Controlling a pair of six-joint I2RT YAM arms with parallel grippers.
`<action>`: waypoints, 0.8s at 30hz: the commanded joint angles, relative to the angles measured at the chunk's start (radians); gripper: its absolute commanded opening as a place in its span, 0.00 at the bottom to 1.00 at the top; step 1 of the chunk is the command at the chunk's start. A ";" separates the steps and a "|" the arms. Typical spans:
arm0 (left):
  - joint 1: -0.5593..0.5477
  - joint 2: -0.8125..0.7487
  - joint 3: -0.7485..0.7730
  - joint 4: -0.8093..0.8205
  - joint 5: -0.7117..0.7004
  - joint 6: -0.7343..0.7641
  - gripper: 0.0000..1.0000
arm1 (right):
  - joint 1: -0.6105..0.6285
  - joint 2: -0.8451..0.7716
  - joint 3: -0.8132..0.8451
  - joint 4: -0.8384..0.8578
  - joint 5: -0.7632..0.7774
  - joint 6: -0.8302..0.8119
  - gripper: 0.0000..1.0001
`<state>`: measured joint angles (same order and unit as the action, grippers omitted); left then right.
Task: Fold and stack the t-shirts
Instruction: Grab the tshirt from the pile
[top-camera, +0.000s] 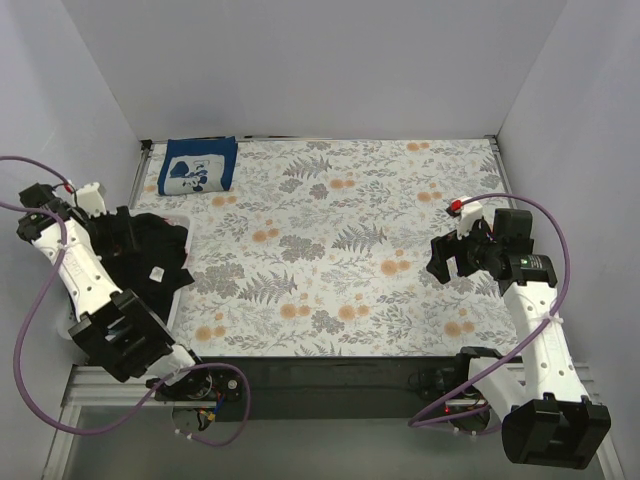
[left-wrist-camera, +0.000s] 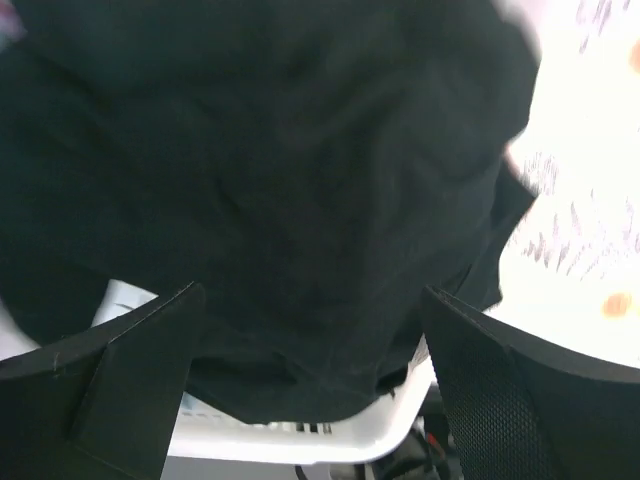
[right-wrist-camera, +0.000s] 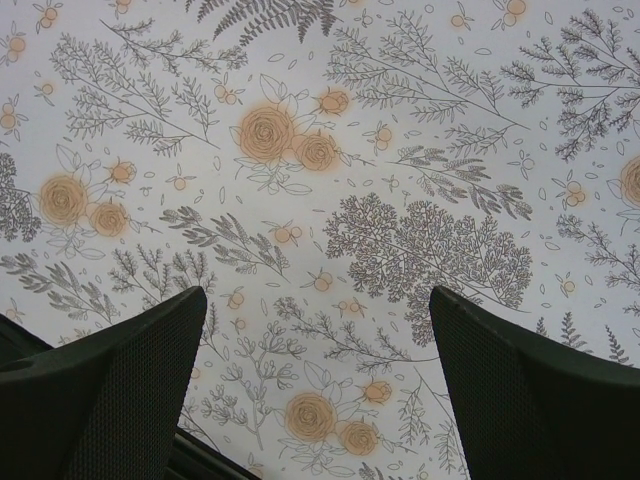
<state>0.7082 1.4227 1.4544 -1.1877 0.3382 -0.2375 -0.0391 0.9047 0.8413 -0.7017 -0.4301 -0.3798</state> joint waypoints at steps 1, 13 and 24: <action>0.004 -0.080 -0.087 -0.043 0.062 0.125 0.88 | -0.002 0.014 0.010 0.002 -0.013 -0.033 0.98; -0.009 -0.122 -0.284 0.120 0.081 0.083 0.91 | -0.002 0.080 0.035 -0.013 0.007 -0.053 0.98; -0.033 -0.051 -0.187 0.212 0.088 -0.017 0.61 | -0.002 0.125 0.051 -0.019 0.017 -0.053 0.98</action>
<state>0.6823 1.3743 1.1900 -1.0439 0.4030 -0.2169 -0.0391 1.0298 0.8524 -0.7090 -0.4103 -0.4232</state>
